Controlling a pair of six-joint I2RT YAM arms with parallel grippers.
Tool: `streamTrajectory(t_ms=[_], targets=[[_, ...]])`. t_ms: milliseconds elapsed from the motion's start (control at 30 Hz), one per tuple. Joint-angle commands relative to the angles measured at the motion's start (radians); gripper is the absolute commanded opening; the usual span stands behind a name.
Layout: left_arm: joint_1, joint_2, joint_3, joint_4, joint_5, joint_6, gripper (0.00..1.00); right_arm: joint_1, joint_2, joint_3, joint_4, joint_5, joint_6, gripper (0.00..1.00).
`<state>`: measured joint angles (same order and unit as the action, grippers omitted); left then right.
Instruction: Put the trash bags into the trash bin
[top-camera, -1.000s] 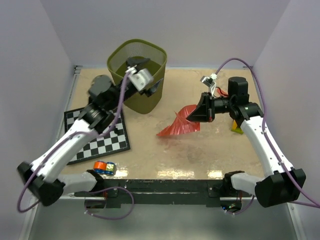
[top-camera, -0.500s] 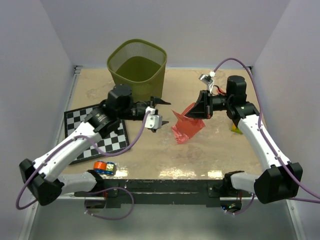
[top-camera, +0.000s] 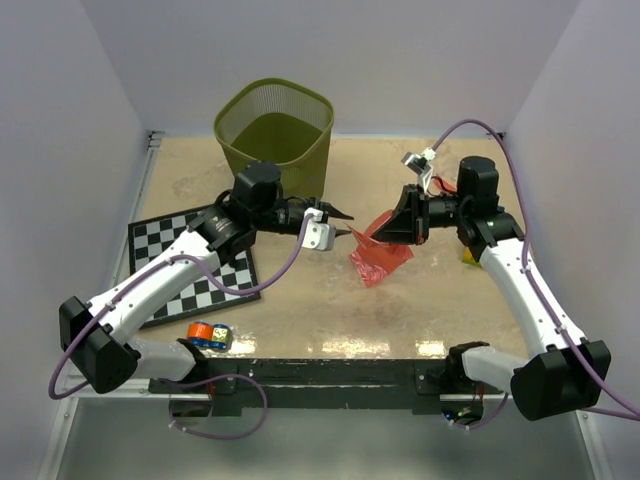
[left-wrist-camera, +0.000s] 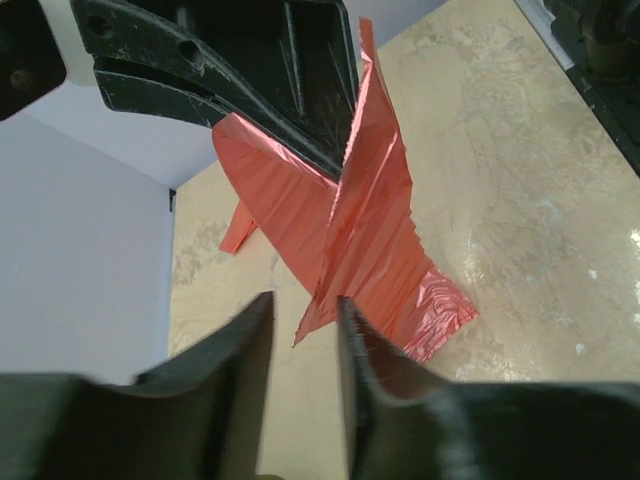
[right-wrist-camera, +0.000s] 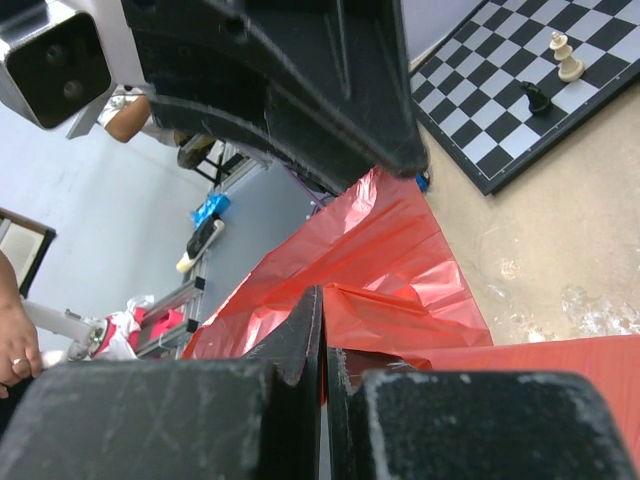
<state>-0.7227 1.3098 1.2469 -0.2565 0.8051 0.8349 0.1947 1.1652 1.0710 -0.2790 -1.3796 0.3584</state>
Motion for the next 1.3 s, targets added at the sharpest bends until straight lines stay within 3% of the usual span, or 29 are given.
streamTrajectory(t_ms=[0,100,200,300,333,433,500,633,733,800,900,1033,1267], targets=[[-0.006,0.014,0.048,0.045,0.062,-0.011,0.21,-0.006,-0.022,-0.013,0.0,-0.004,-0.022,0.0],[-0.006,0.02,0.046,0.04,0.052,-0.011,0.14,-0.009,-0.015,-0.014,0.001,-0.004,-0.022,0.0],[-0.006,0.023,0.048,0.04,0.034,-0.014,0.0,-0.006,-0.009,-0.019,0.004,-0.003,-0.022,0.0],[-0.006,0.014,0.049,0.037,-0.01,-0.02,0.0,-0.012,-0.009,-0.025,-0.002,0.022,-0.029,0.0],[-0.006,0.006,0.046,0.042,-0.029,-0.031,0.0,-0.026,-0.009,-0.019,-0.047,0.058,-0.064,0.05],[-0.006,-0.017,0.049,0.028,-0.079,-0.025,0.0,-0.109,-0.013,0.064,-0.254,0.385,-0.293,0.38],[-0.006,-0.032,0.055,-0.013,-0.11,0.022,0.0,-0.121,-0.031,0.127,-0.295,0.604,-0.381,0.67],[-0.006,-0.053,0.066,-0.084,-0.171,0.072,0.0,-0.123,-0.12,0.182,-0.214,0.723,-0.524,0.86],[-0.006,-0.061,0.06,-0.105,-0.198,0.064,0.0,-0.121,-0.153,0.22,-0.196,0.615,-0.632,0.87],[-0.006,-0.072,0.042,-0.099,-0.21,0.063,0.0,-0.121,-0.168,0.215,-0.227,0.466,-0.728,0.87],[-0.006,-0.086,0.023,-0.096,-0.222,0.072,0.0,-0.106,-0.154,0.21,-0.305,0.367,-0.855,0.88],[-0.006,-0.084,0.028,-0.115,-0.225,0.113,0.0,-0.012,-0.081,0.233,-0.41,0.428,-1.032,0.88],[-0.006,-0.063,0.048,-0.151,-0.259,0.306,0.0,0.081,0.028,0.265,-0.276,0.455,-0.989,0.86]])
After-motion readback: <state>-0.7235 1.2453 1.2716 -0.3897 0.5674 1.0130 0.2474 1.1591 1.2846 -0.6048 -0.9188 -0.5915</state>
